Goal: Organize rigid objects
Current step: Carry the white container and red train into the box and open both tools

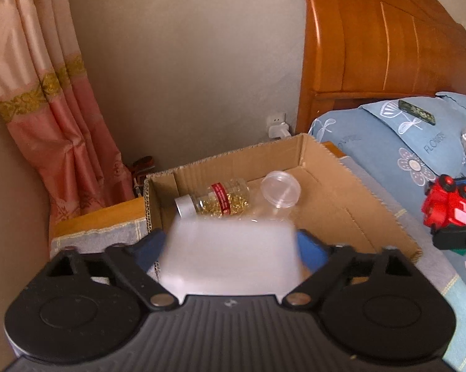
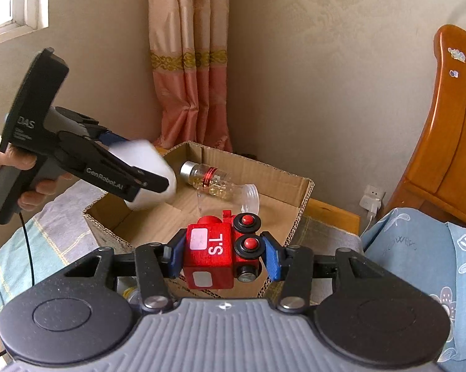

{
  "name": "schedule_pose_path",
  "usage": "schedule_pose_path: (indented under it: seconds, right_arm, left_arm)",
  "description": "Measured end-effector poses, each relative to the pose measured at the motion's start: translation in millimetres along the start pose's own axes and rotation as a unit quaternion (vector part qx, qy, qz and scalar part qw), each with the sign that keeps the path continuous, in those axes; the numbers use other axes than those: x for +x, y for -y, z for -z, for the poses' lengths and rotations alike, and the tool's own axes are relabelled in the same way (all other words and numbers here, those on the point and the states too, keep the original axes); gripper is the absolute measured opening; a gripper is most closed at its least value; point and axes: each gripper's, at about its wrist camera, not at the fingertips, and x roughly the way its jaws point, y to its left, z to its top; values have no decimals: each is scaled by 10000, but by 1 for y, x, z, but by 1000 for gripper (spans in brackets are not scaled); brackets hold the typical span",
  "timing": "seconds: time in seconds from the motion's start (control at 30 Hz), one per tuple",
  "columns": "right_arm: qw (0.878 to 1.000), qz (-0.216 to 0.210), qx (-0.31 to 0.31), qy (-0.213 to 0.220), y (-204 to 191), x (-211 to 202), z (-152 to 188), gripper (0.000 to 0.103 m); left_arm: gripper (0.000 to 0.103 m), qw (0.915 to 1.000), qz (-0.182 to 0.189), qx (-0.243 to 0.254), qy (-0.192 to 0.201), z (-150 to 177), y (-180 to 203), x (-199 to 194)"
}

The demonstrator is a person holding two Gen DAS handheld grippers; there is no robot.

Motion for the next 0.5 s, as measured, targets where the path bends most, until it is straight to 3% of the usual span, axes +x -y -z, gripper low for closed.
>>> schedule_pose_path:
  seconds: [0.23,0.5]
  right_arm:
    - [9999,-39,93,-125,2,13,1,55]
    - [9996,29,145,-231,-4,32,-7,55]
  left_arm:
    - [97,9999,-20,-81,-66,15,-6,-4]
    - [97,9999,-26,-127,41,26,-12,-37]
